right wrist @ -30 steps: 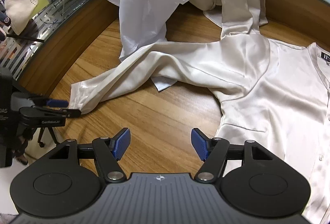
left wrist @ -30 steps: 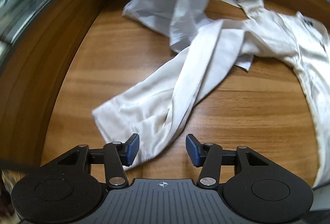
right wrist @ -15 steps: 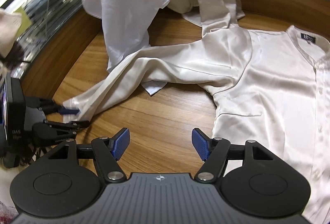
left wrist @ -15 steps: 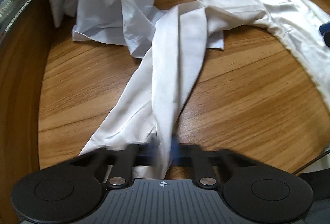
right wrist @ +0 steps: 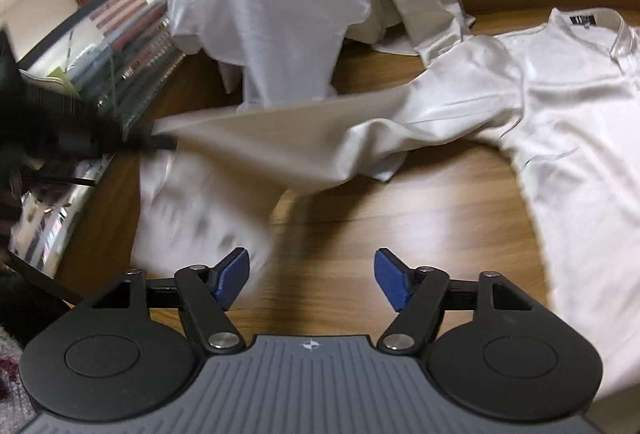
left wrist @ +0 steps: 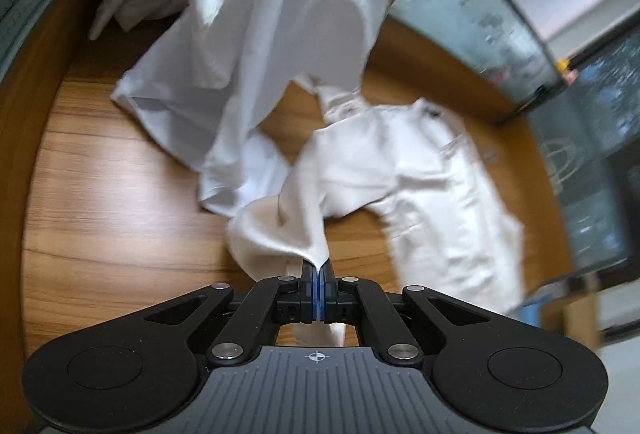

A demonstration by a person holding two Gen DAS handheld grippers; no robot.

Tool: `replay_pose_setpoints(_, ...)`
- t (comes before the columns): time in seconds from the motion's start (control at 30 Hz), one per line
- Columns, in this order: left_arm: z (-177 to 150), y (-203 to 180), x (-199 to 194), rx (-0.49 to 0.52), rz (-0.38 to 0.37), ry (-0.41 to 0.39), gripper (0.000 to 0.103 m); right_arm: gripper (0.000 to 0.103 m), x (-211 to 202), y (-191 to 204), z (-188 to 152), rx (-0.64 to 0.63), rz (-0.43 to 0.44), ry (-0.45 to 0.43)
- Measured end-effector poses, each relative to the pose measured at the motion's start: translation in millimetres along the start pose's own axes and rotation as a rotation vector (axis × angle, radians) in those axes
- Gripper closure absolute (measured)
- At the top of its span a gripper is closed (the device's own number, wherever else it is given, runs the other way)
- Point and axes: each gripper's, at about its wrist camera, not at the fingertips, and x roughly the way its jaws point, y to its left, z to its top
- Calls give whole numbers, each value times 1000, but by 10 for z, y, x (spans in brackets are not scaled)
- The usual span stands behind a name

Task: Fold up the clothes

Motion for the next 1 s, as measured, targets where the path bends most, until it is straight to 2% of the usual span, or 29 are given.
replay_pose_setpoints(0.2, 143, -37, -8, -68, -107, 53, 100, 24, 47, 370, -333, 9, -2, -95)
replay_pose_setpoints(0.3, 155, -28, 12, -73, -125, 64, 100, 22, 80, 570, -418, -32, -3, -122)
replay_pose_setpoints(0.43, 174, 39, 10, -122, -148, 82, 100, 14, 157, 872, -411, -81, -19, -179)
replay_pose_setpoints(0.57, 158, 105, 4, -186, -165, 80, 100, 13, 244, 1115, -301, -126, -95, -217)
replay_pose_setpoints(0.67, 159, 121, -28, -192, -171, 72, 100, 17, 229, 1230, -255, -154, -165, -253)
replay_pose_setpoints(0.73, 166, 145, -49, -197, -170, 63, 100, 32, 158, 1232, -252, -153, -171, -256)
replay_pose_setpoints(0.77, 164, 162, -58, -200, -166, 54, 100, 36, 122, 1233, -251, -153, -174, -258)
replay_pose_setpoints(0.8, 159, 177, -68, -200, -159, 44, 100, 46, 86, 1235, -249, -152, -177, -259)
replay_pose_setpoints(0.83, 155, 191, -79, -200, -153, 34, 100, 63, 50, 1236, -247, -152, -180, -260)
replay_pose_setpoints(0.87, 150, 209, -81, -201, -146, 27, 100, 75, 14, 1237, -246, -152, -183, -262)
replay_pose_setpoints(0.9, 143, 227, -78, -204, -139, 22, 100, 96, -21, 1238, -244, -151, -186, -263)
replay_pose_setpoints(1.0, 119, 285, -49, -216, -124, 18, 100, 99, -129, 1242, -240, -150, -195, -268)
